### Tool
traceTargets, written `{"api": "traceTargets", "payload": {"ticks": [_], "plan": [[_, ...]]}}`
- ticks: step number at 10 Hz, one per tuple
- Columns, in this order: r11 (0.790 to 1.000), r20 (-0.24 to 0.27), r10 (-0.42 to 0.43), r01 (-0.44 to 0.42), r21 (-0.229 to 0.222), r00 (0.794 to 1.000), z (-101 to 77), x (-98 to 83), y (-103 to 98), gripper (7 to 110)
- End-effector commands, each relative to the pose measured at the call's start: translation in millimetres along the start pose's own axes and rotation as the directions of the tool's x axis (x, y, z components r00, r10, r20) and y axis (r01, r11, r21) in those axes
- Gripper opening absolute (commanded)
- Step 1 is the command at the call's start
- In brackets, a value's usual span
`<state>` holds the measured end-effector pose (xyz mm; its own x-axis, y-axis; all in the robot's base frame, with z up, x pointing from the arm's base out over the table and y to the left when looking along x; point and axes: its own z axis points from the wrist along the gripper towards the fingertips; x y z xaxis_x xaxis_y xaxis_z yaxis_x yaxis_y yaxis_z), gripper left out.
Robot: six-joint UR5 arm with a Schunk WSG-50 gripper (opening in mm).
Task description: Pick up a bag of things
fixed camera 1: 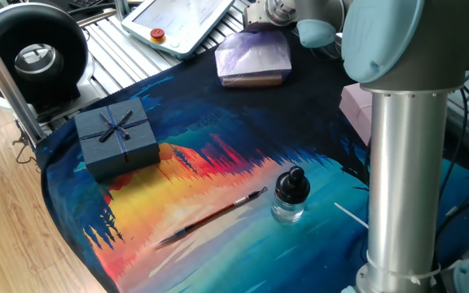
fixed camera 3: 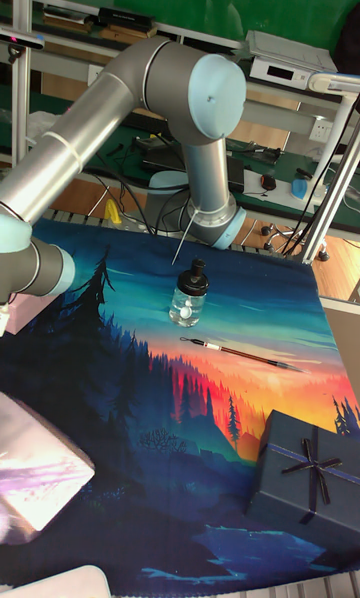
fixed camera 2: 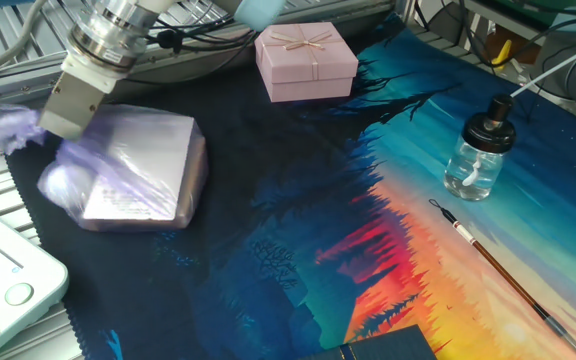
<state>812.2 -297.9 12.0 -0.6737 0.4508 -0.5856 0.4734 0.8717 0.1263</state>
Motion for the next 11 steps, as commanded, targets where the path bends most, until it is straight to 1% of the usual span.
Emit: {"api": "traceTargets", "payload": {"ticks": [1,2,3,5,6,7,8,9,10,11], "plan": [[0.999,0.103,0.029,-0.024,-0.041,0.994,-6.0,-30.1,9.1,7],[0.999,0.144,0.027,-0.02,-0.05,0.989,-13.7,-42.9,11.2,7],[0.999,0.185,0.024,-0.015,-0.048,0.982,-24.4,-56.0,10.4,7],[0.996,0.254,0.018,0.005,-0.091,0.967,-36.4,-74.2,19.4,7],[0.996,0.261,0.013,0.011,-0.089,0.965,-39.6,-74.9,17.9,7],[0.997,0.249,-0.011,0.03,-0.072,0.968,-39.0,-71.6,15.1,7],[0.995,0.235,-0.053,0.071,-0.068,0.971,-38.1,-68.4,17.9,7],[0.992,0.222,-0.085,0.104,-0.075,0.971,-38.1,-67.8,23.7,7],[0.988,0.211,-0.119,0.136,-0.069,0.97,-39.5,-69.8,26.7,7],[0.984,0.201,-0.158,0.172,-0.052,0.967,-44.3,-73.0,29.3,7]]}}
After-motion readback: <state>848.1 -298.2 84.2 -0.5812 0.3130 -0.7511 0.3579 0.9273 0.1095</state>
